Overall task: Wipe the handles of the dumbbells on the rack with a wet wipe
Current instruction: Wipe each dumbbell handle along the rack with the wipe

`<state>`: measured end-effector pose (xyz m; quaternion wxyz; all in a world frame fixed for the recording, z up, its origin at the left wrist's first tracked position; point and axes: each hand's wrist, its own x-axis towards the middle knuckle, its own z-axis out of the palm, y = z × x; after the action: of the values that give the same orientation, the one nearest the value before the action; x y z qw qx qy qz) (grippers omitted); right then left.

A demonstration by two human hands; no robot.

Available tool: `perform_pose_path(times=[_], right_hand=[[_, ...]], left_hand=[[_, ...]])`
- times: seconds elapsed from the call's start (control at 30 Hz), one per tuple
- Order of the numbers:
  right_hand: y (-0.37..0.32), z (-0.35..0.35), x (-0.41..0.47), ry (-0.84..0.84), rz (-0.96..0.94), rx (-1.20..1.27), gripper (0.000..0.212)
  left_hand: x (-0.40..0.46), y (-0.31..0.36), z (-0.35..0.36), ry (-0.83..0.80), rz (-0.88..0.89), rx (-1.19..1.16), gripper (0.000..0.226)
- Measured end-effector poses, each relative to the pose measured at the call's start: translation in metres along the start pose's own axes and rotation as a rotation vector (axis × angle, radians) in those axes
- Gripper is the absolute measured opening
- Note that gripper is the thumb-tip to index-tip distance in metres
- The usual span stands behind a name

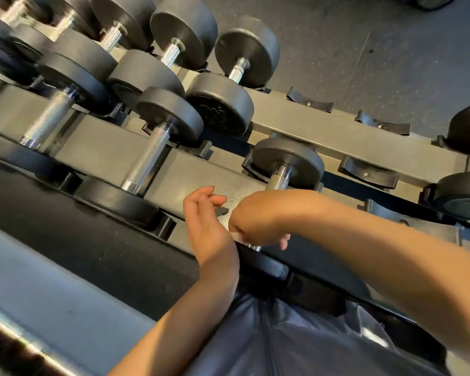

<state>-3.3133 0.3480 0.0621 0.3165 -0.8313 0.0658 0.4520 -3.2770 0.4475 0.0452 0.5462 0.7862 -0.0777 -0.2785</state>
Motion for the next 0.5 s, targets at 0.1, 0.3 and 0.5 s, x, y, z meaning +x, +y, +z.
perform_pose_path(times=[0.1,0.3,0.5], right_hand=[[-0.007,-0.008,0.002,-0.081,0.016,-0.014,0.022],[0.018,0.025,-0.003,0.305,-0.077,0.156,0.016],[0.027,0.069,-0.032,0.566,-0.242,0.379,0.03]], left_hand=[[0.0,0.001,0.001,0.01,-0.026,-0.005,0.027],[0.002,0.002,-0.001,-0.032,-0.029,-0.032,0.026],[0.004,-0.004,-0.004,-0.08,0.031,-0.009,0.024]])
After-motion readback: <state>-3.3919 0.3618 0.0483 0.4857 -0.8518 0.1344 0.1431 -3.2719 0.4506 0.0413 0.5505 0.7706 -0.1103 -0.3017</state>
